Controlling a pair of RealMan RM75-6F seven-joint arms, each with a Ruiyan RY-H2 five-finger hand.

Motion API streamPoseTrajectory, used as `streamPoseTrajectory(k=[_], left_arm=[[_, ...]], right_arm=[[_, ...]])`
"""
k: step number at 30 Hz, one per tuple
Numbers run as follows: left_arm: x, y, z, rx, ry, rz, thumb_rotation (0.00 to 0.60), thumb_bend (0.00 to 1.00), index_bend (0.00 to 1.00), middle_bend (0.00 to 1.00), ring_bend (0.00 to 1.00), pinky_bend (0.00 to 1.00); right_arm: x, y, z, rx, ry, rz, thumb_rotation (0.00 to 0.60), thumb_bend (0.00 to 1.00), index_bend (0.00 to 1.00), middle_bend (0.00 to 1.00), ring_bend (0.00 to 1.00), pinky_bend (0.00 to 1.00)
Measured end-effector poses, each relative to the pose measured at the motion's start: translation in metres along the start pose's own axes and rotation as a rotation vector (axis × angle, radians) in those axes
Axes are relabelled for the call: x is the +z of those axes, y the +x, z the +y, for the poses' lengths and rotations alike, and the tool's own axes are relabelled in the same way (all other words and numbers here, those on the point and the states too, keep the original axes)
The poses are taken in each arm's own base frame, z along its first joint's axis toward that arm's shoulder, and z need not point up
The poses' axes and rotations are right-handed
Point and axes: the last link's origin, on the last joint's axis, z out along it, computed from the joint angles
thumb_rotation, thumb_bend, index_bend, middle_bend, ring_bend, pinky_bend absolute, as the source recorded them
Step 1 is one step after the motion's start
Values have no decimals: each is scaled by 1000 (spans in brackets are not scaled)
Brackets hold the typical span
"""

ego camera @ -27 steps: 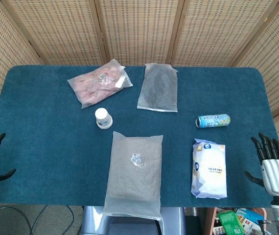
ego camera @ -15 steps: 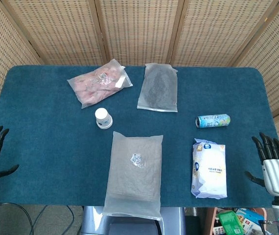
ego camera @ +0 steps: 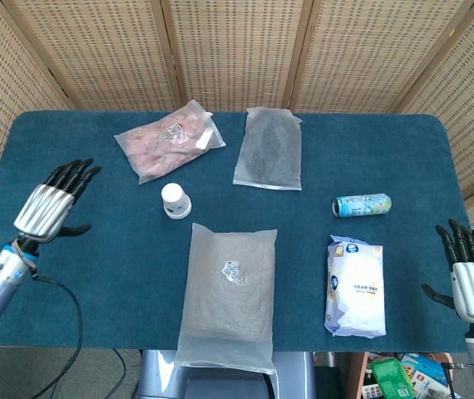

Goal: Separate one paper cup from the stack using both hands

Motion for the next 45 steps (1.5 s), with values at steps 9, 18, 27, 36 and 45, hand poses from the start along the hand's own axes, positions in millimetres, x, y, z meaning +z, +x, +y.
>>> streamPoseTrajectory(k=[9, 18, 27, 36, 45], left_arm=[[82, -27, 47, -6, -90, -103, 600, 161, 77, 112, 113, 189], [121, -54, 72, -16, -81, -164, 600, 161, 170, 180, 160, 253], [134, -68, 78, -14, -67, -172, 600, 161, 293, 319, 281, 327], [146, -73, 90, -12, -74, -182, 600, 161, 350, 376, 330, 369], [150, -76, 91, -6, -59, -177, 600, 161, 459, 477, 422, 466]], right_arm=[[6, -3, 10, -30, -52, -12, 600, 0, 0, 0, 0, 0], [5, -7, 15, -48, -69, -27, 600, 0, 10, 0, 0, 0], [5, -7, 18, -58, -79, -24, 600, 0, 10, 0, 0, 0], [5, -7, 19, -67, -82, -19, 600, 0, 10, 0, 0, 0], [5, -7, 21, -66, -88, -20, 600, 0, 10, 0, 0, 0]])
